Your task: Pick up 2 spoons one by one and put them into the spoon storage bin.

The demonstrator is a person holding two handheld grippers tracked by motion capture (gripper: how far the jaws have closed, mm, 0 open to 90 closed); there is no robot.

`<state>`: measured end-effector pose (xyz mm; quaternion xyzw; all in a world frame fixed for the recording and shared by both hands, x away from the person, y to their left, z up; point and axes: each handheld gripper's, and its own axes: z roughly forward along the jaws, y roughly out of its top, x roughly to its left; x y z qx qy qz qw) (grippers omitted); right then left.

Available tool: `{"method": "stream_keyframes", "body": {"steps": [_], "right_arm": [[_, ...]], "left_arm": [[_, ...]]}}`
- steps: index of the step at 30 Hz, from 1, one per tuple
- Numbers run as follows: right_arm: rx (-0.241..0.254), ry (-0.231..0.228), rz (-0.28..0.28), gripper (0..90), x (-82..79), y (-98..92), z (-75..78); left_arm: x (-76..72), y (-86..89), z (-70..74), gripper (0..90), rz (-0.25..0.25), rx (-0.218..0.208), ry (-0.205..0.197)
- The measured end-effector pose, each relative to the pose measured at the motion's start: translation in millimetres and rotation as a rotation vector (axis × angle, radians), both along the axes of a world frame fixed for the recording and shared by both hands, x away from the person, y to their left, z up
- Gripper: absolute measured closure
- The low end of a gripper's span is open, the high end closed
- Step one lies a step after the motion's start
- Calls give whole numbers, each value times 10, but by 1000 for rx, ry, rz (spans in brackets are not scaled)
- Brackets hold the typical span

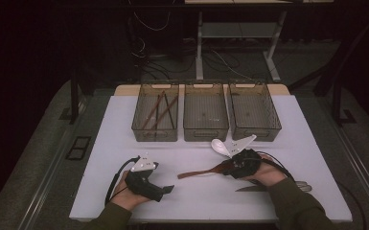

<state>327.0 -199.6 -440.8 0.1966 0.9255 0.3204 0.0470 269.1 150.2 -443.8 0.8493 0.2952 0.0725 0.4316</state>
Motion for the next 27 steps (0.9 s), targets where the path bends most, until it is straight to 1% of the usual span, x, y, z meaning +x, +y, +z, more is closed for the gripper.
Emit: {"method": "stream_keyframes", "body": {"steps": [1, 2, 5, 10, 11, 12, 14, 18, 24, 25, 26, 27], "right_arm": [[1, -1, 1, 668, -1, 1, 0], [8, 11, -4, 679, -11, 9, 2], [1, 0, 6, 716, -5, 3, 4], [16, 16, 19, 782, -6, 4, 12], [19, 17, 19, 784, -7, 6, 14], [23, 10, 37, 786, 3, 3, 10], [27, 19, 34, 791, -6, 4, 20], [48, 16, 22, 798, 1, -16, 47], [77, 11, -3, 802, 6, -52, 87], [91, 24, -10, 802, -3, -50, 96], [93, 20, -15, 803, -3, -55, 103], [90, 6, -4, 803, 9, -67, 109]], "left_arm": [[1, 4, -1, 0, -2, 2, -1], [1, 6, -3, 0, -2, 1, 0], [2, 12, -9, 0, -7, -2, 2], [6, 29, -17, 0, -13, -6, -1], [8, 33, -19, 0, -13, -7, -2], [9, 37, -19, 0, -14, -9, -4], [10, 40, -14, 0, -13, -12, -9], [11, 43, -3, 0, -10, -20, -16], [17, 44, -2, 0, -9, -30, -14], [19, 46, -1, 0, -7, -30, -14], [20, 48, 0, 0, -4, -31, -14], [20, 50, 2, 0, -2, -32, -13]]}}
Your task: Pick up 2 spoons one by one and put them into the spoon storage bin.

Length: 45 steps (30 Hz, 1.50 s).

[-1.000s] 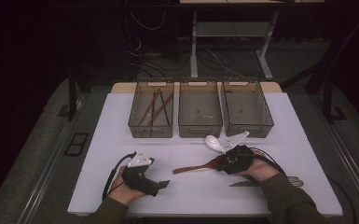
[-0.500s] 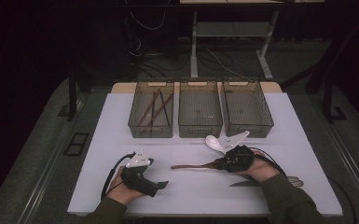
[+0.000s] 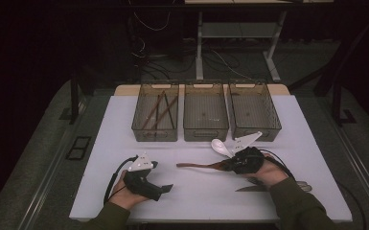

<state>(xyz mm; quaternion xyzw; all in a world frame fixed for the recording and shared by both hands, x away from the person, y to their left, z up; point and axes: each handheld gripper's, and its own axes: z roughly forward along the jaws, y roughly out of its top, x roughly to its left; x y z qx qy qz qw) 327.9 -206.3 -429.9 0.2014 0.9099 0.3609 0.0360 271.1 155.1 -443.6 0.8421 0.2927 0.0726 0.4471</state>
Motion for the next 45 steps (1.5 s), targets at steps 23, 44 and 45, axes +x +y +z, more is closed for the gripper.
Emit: {"method": "stream_keyframes", "body": {"steps": [23, 44, 45], "right_arm": [[146, -29, -124, 811, 34, -210, 229], [219, -81, -212, 813, 175, -346, 570], [223, -84, -219, 814, 185, -351, 596]], "left_arm": [[-11, -25, 7, 0, 0, -9, 2], [-7, -27, 5, 0, 4, -22, 4], [-7, -27, 5, 0, 4, -22, 4]]}}
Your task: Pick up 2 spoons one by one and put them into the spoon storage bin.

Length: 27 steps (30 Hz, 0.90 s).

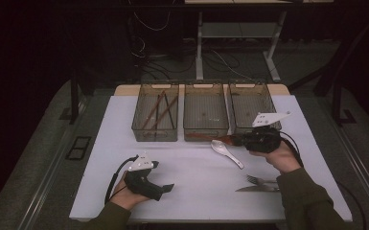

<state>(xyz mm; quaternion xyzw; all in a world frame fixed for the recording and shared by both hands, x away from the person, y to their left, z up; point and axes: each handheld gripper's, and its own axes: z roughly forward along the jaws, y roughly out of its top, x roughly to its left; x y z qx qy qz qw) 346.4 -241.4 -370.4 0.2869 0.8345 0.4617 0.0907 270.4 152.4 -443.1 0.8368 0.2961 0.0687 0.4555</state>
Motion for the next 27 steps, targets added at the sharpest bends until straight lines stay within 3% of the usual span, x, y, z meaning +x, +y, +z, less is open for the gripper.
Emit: {"method": "stream_keyframes", "body": {"steps": [13, 27], "right_arm": [[38, -29, -69, 815, 289, 6, 131], [15, -20, -140, 815, 674, 207, 131]], "left_arm": [[4, 5, -3, 0, 5, -1, 2], [-3, -2, -1, 0, 4, -3, 2]]}}
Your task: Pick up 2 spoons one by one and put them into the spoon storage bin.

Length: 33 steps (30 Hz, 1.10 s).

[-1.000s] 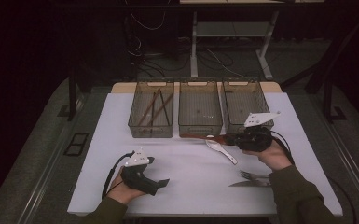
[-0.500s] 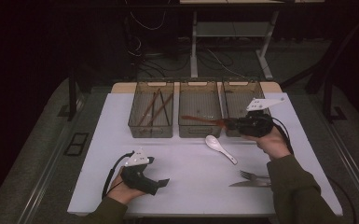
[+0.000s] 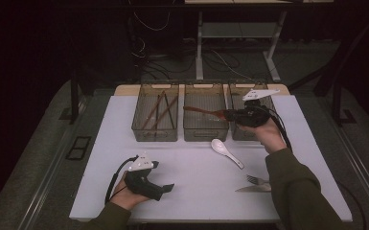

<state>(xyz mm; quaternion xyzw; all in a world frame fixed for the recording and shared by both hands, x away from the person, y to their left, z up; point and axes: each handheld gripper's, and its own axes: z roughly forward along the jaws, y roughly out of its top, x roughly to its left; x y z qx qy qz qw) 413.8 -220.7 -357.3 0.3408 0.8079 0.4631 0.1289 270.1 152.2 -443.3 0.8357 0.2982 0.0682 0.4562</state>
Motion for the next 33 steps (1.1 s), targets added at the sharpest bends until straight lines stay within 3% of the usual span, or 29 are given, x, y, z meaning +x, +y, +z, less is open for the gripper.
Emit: {"method": "stream_keyframes", "body": {"steps": [9, 18, 24, 33], "right_arm": [[13, 24, -57, 815, 186, 110, -104], [-23, 35, -80, 806, 247, 178, -217], [-79, 34, -76, 635, 243, 218, -261], [-41, 40, -71, 513, 213, 177, -222]], "left_arm": [[-3, -9, -2, 0, 0, -3, 1], [-5, -9, -2, 0, -1, -3, 2], [-6, -13, -2, 0, -1, -3, 2], [-8, -10, -2, 0, -2, -2, 3]]}}
